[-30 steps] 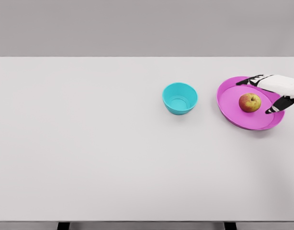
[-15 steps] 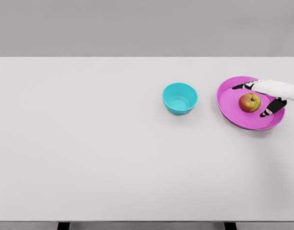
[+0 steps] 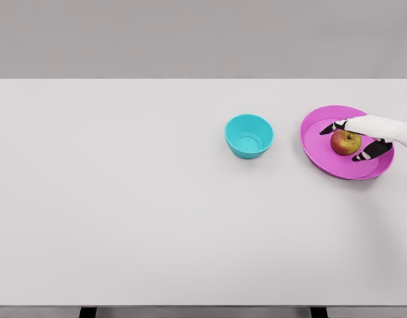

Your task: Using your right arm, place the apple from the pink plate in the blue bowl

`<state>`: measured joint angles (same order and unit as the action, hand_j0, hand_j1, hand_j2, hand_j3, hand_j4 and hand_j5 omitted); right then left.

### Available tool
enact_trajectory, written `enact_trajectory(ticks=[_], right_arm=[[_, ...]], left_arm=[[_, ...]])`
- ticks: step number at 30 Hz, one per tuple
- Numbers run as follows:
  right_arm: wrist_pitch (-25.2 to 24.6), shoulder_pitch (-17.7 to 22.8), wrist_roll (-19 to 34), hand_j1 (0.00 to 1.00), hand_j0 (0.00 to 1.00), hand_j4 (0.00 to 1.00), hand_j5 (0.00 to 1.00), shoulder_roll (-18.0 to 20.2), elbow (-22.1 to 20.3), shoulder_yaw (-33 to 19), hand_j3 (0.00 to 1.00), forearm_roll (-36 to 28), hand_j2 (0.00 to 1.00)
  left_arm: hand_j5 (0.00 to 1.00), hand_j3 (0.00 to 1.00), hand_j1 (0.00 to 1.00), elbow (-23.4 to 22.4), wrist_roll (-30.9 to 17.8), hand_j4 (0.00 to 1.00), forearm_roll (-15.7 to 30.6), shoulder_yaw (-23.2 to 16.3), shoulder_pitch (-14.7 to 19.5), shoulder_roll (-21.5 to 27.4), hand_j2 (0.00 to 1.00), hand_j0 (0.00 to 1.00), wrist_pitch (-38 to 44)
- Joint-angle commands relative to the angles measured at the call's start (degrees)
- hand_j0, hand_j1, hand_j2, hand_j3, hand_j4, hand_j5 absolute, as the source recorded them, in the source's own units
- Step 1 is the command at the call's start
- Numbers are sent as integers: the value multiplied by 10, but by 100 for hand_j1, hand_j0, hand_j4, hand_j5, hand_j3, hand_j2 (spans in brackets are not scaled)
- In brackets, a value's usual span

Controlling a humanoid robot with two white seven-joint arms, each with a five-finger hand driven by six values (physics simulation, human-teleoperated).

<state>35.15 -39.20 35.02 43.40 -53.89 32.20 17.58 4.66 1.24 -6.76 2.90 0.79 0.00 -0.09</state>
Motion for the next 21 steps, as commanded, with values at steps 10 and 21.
enact_trajectory(ticks=[10,21], right_arm=[[-1,-1,0,45,45,45,45,1,-5,-1,45,-4,45],[-1,-31,0,45,45,45,45,1,-27,-7,45,-5,45]], left_arm=[[100,100,100,0,0,100,0,0,1,0,100,100,0],[100,100,100,0,0,100,0,0,1,0,100,100,0]])
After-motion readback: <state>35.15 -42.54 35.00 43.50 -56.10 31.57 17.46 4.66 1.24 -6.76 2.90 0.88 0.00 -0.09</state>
